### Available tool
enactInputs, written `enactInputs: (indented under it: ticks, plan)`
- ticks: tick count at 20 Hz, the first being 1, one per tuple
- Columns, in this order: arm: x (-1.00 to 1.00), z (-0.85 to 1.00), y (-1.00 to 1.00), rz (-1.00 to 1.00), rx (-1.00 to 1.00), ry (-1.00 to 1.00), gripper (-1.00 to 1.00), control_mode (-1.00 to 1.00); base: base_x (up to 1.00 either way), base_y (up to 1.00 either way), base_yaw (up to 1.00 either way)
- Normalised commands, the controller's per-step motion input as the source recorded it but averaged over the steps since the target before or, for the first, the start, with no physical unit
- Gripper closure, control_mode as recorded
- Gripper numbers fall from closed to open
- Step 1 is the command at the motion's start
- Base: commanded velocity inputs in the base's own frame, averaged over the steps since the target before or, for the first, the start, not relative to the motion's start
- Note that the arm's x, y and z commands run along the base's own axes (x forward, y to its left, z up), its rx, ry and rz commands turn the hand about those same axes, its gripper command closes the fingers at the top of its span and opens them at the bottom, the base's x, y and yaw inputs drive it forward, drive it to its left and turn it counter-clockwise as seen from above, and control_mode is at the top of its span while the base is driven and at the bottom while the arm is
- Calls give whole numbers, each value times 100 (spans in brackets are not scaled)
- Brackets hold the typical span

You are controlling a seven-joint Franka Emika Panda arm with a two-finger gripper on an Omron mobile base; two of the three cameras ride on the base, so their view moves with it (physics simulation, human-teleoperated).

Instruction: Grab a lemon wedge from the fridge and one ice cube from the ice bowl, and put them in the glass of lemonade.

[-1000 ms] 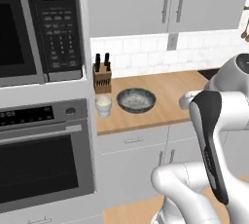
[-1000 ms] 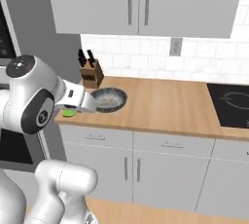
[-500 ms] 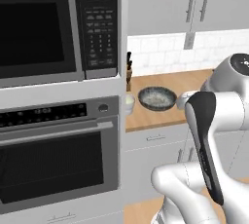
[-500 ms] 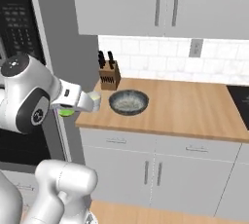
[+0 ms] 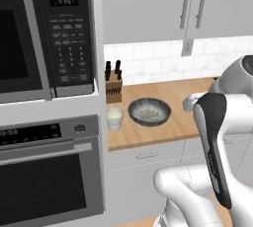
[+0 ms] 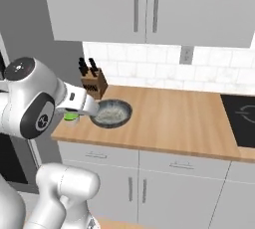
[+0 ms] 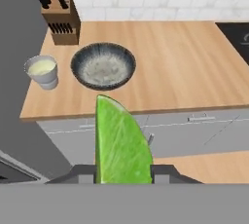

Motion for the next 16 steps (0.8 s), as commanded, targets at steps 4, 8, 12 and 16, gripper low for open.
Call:
enactInputs:
  ticks: [4, 8, 12, 16]
  plan:
    - [0, 0, 0, 0, 0, 0, 100, 100, 94, 28, -5]
    - [0, 5, 23, 3, -4, -10, 100, -100, 16, 12, 0]
    - [27, 3, 96, 20, 1, -9, 100, -100, 0, 0, 0]
    - [63, -32, 90, 23, 16, 11, 100, -100, 0, 0, 0]
